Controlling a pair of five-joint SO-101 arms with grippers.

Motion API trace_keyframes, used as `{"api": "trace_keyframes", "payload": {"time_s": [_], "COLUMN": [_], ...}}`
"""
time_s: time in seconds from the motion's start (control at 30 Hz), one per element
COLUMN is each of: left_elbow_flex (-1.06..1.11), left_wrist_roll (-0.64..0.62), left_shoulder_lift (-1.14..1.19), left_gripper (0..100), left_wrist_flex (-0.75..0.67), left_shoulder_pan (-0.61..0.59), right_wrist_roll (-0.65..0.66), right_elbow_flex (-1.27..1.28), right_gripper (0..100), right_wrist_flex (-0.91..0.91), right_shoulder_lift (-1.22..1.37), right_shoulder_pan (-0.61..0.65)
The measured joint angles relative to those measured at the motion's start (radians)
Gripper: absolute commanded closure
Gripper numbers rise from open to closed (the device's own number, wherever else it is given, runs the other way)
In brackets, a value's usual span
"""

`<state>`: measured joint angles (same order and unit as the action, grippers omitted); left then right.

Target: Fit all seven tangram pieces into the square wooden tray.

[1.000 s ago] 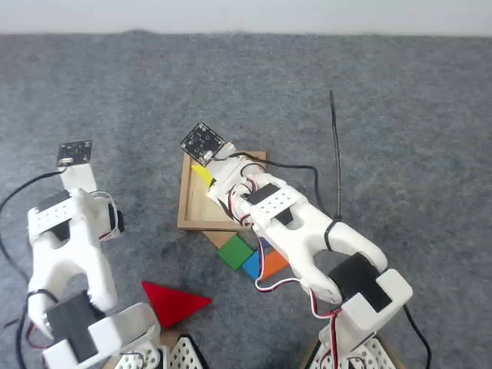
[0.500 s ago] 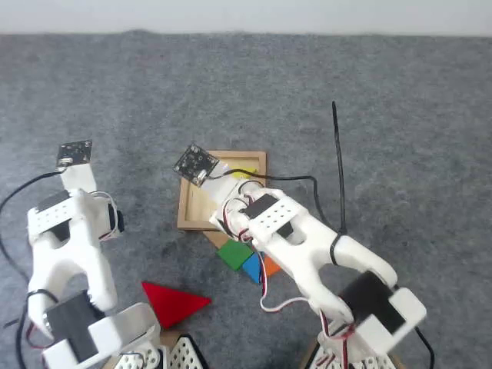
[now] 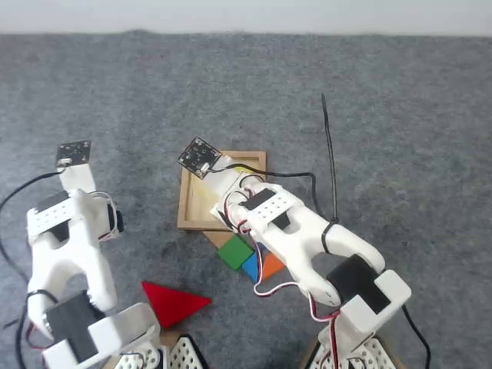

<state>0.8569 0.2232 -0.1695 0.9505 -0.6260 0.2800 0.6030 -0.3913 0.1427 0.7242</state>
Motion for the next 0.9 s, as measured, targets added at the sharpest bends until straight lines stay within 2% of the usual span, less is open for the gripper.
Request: {"api": "trace_keyframes", "payload": {"time_s": [0.37,0.53,0.73,0.9], "left_elbow_flex": [0.000,0.000,0.000,0.000], "left_wrist_roll": [0.000,0.000,0.000,0.000], "left_shoulder_lift": [0.000,0.000,0.000,0.000], "left_gripper": [85,85,85,85], "left_wrist_flex": [-0.003,-0.003,-0.003,-0.003], "left_shoulder_pan": [0.000,0.000,0.000,0.000], "right_wrist_roll": [0.000,0.000,0.003,0.003], "right_elbow_flex": [0.000,0.000,0.000,0.000], "right_gripper": [99.1,99.1,99.1,99.1], "right_wrist_flex": [0.164,0.144,-0.049,-0.018], "right_shoulder_lift": [0.000,0.000,-0.028,-0.026], "right_shoulder_pan": [-0.109,-0.114,0.029,0.046]}}
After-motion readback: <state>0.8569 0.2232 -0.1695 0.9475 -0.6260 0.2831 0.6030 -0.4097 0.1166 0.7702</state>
